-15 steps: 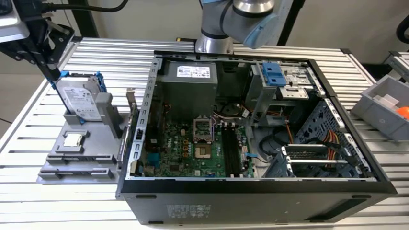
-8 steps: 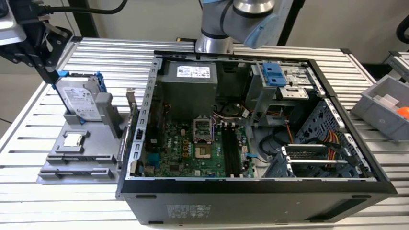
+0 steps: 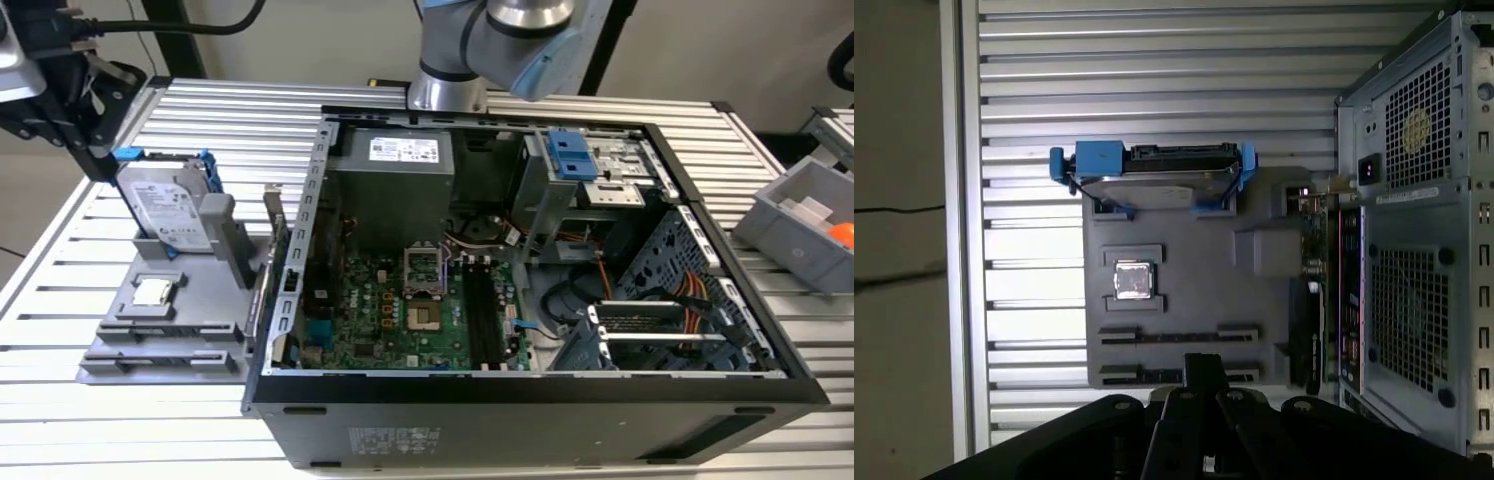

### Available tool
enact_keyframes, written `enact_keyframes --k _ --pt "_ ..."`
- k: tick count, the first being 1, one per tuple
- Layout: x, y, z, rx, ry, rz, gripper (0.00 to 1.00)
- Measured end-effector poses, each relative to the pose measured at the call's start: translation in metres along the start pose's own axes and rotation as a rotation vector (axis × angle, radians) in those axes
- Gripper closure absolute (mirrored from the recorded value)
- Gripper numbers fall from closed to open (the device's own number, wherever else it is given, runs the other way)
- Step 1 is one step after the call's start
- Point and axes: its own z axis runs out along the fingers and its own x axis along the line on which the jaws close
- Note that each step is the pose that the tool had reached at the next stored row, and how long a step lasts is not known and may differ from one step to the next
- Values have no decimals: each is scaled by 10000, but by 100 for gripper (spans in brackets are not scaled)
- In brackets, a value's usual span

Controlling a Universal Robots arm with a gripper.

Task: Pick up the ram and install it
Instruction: 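Reach for the ram, then pick up the ram and move it above insertion slot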

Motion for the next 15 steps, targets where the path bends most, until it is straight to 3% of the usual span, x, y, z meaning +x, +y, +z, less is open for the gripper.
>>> enact_keyframes --k 15 --pt "3 -163 -8 0 0 -1 100"
